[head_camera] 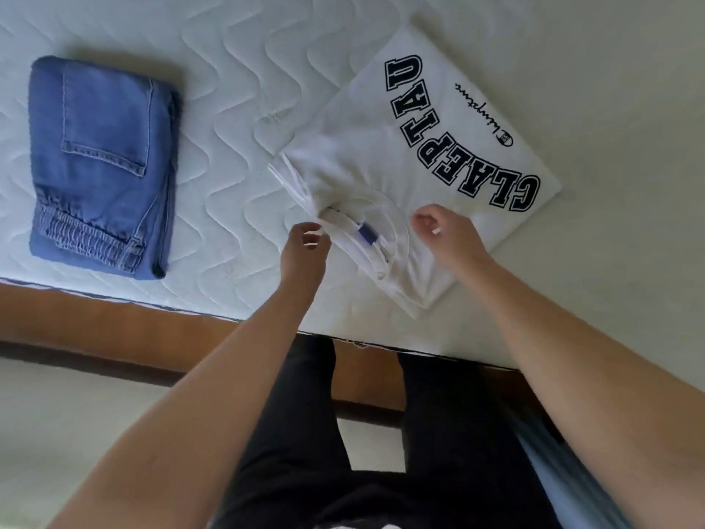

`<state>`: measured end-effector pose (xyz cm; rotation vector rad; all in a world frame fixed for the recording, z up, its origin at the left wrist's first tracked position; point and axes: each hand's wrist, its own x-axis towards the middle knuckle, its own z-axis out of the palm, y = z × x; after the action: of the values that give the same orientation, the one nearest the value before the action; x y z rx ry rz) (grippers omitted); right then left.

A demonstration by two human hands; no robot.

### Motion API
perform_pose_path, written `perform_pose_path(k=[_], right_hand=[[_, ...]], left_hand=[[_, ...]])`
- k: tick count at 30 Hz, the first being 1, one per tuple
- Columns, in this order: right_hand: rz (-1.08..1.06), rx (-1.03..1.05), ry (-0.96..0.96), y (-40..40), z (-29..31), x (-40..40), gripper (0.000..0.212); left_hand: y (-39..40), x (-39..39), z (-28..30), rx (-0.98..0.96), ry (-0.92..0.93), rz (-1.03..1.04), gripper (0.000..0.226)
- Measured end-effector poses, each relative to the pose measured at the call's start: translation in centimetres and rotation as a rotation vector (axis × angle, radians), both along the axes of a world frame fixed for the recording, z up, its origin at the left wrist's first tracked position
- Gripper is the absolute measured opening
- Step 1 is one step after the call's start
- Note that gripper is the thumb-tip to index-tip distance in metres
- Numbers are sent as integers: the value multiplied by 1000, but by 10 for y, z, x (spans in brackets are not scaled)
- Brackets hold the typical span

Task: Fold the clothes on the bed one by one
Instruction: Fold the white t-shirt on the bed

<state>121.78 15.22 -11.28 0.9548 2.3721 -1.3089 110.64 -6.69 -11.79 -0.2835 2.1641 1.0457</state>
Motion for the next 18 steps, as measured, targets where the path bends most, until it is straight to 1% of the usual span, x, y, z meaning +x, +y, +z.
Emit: perform_pose_path(k=[7, 14, 18], right_hand=[[375, 40, 92, 31, -6, -41, 26], [642, 92, 132, 25, -17, -86, 32], [788, 122, 119, 5, -21, -110, 38]], left_hand=[[18, 70, 12, -10, -70, 354, 15], [40, 119, 2, 1, -148, 501, 21], [58, 147, -7, 16, -250, 625, 29]])
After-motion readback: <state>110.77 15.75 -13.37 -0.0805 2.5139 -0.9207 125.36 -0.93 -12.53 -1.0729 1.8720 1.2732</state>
